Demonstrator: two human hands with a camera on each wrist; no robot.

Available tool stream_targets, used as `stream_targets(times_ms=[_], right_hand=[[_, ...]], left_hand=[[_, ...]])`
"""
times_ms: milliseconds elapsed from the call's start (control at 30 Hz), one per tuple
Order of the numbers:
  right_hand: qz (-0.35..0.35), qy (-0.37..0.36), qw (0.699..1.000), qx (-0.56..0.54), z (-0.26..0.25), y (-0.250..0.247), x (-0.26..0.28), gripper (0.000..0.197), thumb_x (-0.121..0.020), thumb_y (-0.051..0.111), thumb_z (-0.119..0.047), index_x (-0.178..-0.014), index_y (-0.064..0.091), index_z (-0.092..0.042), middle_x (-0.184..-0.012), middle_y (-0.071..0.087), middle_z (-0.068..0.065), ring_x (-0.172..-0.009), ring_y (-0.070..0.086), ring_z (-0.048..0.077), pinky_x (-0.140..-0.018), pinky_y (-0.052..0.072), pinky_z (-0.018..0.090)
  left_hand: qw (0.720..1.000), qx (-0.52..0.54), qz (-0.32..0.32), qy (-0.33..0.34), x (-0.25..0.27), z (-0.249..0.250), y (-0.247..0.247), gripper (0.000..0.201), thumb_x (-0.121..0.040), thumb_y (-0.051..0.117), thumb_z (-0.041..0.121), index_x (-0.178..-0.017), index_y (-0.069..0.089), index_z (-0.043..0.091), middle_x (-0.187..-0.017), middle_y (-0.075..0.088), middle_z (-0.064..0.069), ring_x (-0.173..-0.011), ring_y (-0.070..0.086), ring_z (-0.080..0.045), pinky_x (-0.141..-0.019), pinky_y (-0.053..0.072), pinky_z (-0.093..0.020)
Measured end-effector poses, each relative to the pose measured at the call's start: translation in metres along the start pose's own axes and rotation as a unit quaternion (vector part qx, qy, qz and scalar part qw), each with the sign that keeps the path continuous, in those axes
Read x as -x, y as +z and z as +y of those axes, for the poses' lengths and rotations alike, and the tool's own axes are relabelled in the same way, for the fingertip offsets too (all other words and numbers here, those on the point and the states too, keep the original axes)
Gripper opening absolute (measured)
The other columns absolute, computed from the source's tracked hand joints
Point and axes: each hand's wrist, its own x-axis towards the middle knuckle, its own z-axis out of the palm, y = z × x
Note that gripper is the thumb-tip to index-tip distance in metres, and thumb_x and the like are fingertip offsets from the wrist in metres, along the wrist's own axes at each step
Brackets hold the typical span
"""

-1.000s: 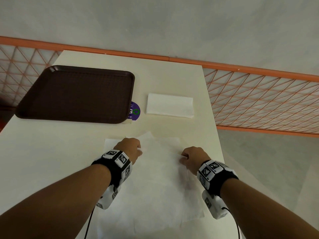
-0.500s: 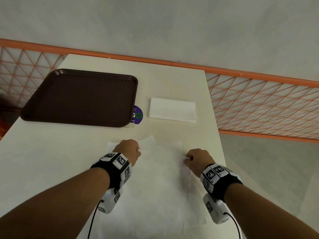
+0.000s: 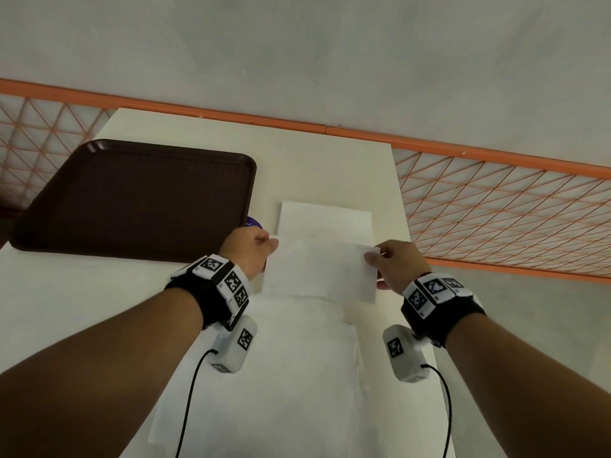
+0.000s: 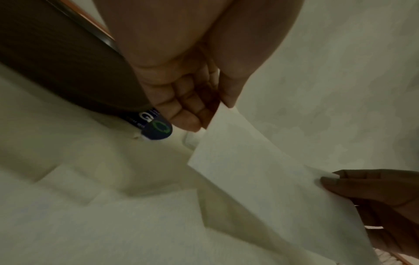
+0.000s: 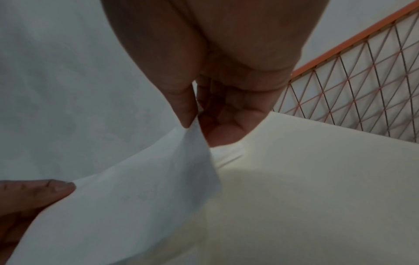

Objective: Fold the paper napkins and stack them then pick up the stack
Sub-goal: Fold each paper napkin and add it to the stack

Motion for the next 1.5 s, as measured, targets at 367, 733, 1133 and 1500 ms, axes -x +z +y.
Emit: stream_targets(times_ms=[367,733,1133,1500], right_hand=[[0.045,-0.002,0.998,0.049,-0.019,-0.013,-0.088,0.012,-0.087,0.068,-0.024,-0.085,0.065,-0.013,-0.084,0.066,0.008,-0.07,0.065,0.027,-0.059,0.057,0.031],[0.044,0.016,0.996,0.078,-0.005,0.004,-0.143,0.017,-0.084,0.069,-0.035,-0.074,0.062,-0.023,-0.077,0.068,0.005,-0.081,0.066,0.028,-0.073,0.055,0.034],[0.089,0.031,0.984,0.148,-0.004,0.007,-0.143,0.039,-0.086,0.064,-0.047,-0.109,0.06,-0.016,-0.097,0.063,0.0,-0.095,0.057,0.022,-0.081,0.044,0.032],[0.053,0.072,0.983,0.158,-0.003,0.017,-0.127,0.044,-0.086,0.062,-0.047,-0.111,0.065,-0.012,-0.11,0.067,0.009,-0.087,0.054,0.025,-0.074,0.039,0.026]], left_hand=[[0.994,-0.09,0.045,0.047,-0.084,0.029,0.014,0.021,-0.09,0.063,0.027,-0.1,0.067,0.01,-0.077,0.062,-0.003,-0.072,0.057,-0.02,-0.074,0.049,-0.029],[0.992,-0.115,0.051,0.032,-0.129,0.022,0.029,0.02,-0.089,0.064,0.027,-0.098,0.066,0.01,-0.09,0.068,-0.009,-0.078,0.06,-0.022,-0.077,0.052,-0.033],[0.965,-0.249,0.08,-0.035,-0.128,0.021,0.031,0.037,-0.089,0.056,0.048,-0.076,0.062,0.014,-0.081,0.064,-0.003,-0.077,0.059,-0.025,-0.064,0.042,-0.028],[0.938,-0.34,0.007,-0.062,-0.114,0.03,0.037,0.052,-0.09,0.051,0.055,-0.093,0.063,0.005,-0.092,0.065,-0.01,-0.073,0.053,-0.026,-0.062,0.039,-0.032]])
